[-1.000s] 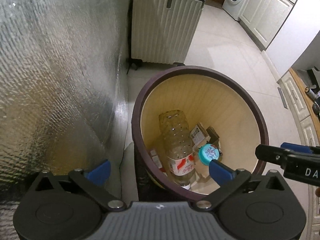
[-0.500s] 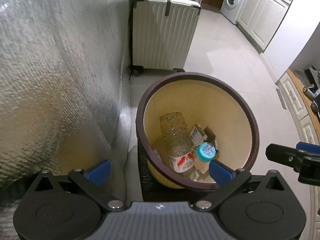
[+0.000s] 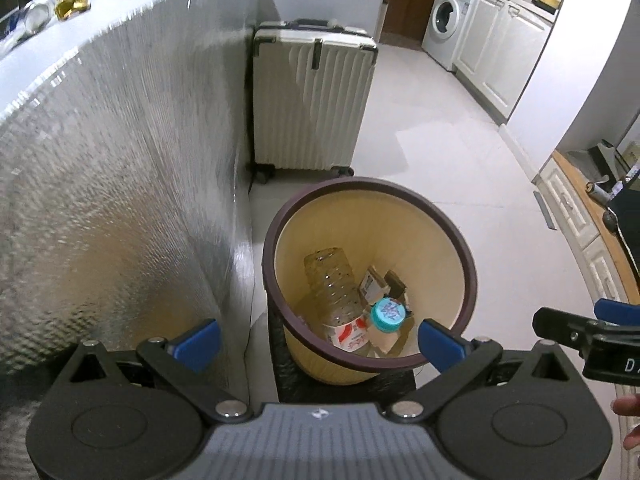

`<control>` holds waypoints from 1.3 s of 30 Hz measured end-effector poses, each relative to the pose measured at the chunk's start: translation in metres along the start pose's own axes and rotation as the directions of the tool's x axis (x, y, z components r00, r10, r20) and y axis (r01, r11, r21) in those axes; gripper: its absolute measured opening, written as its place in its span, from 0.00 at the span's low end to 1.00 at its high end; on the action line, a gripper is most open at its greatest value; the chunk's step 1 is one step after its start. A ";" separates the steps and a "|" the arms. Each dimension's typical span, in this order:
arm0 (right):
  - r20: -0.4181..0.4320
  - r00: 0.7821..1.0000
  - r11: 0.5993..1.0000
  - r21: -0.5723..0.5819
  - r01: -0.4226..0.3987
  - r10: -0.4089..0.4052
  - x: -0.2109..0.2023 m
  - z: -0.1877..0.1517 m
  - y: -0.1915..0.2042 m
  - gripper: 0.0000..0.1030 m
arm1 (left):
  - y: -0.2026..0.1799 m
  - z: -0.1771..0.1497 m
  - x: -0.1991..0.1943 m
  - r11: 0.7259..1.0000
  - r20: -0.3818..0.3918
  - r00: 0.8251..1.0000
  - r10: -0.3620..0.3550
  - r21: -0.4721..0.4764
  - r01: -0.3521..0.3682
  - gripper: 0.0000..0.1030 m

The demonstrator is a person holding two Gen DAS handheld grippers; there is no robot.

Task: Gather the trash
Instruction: 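Withdraw both tools from the wastebasket back toward the table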

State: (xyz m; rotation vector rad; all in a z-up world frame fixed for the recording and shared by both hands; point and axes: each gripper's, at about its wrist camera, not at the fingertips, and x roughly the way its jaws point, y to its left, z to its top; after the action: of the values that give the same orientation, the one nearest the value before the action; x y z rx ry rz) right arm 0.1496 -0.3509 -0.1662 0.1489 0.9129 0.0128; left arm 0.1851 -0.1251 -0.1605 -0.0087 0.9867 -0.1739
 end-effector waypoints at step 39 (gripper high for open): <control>0.397 0.911 0.992 -0.093 -0.085 0.115 -0.144 0.029 0.081 1.00 | 0.071 -0.003 -0.207 1.000 0.472 0.881 0.024 0.003 -0.029 1.00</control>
State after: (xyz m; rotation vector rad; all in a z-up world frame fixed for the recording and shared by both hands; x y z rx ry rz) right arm 0.0882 -0.2851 -0.0246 0.1239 0.4909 0.1081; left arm 0.0814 -0.0243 0.0033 -0.0280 0.4951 -0.1419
